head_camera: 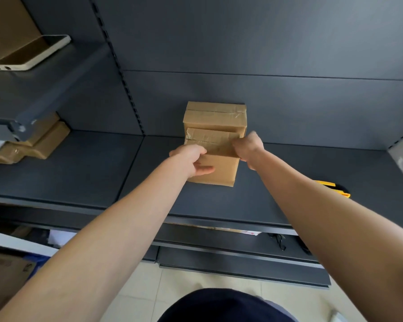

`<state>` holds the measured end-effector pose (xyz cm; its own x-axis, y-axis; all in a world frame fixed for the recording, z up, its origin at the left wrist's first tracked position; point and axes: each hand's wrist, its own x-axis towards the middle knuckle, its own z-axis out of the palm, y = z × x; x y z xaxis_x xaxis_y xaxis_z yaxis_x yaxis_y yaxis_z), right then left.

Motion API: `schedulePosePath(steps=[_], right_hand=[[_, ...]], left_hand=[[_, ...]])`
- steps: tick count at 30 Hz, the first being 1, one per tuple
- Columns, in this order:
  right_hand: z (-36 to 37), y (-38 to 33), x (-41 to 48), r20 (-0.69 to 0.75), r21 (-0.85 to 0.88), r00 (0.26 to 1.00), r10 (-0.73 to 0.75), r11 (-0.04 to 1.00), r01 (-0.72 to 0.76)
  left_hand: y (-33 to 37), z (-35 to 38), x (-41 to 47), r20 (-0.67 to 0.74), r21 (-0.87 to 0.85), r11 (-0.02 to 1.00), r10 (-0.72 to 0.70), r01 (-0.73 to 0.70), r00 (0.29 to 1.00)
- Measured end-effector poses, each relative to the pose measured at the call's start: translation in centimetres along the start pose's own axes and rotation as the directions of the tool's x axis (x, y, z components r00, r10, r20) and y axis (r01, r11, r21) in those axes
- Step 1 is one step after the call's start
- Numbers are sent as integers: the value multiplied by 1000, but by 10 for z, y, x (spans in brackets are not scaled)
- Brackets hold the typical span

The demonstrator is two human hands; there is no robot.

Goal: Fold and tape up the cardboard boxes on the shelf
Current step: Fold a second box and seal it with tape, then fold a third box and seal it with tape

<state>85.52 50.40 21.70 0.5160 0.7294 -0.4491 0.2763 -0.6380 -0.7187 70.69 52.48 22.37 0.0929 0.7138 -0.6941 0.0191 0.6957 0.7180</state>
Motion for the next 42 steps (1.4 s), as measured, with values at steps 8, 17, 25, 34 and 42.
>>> schedulePosePath(steps=[8,17,25,34,42], right_hand=[[-7,-11,13,108,170,994,-22,985,4],[18,-24,11,278,142,956,-98,988,60],[24,-37,13,306,138,924,-231,971,197],[60,-64,-43,243,104,778,-579,813,573],[167,-64,-176,676,-82,284,-680,313,946]], left_hand=[[8,-14,-2,-96,-29,999,-32,30,995],[7,-25,-8,-382,-133,986,38,-96,923],[-1,-30,-11,-496,-229,937,120,-263,860],[-25,-62,-47,-619,-254,897,137,-363,773],[-103,-186,-132,-760,210,911,381,-355,527]])
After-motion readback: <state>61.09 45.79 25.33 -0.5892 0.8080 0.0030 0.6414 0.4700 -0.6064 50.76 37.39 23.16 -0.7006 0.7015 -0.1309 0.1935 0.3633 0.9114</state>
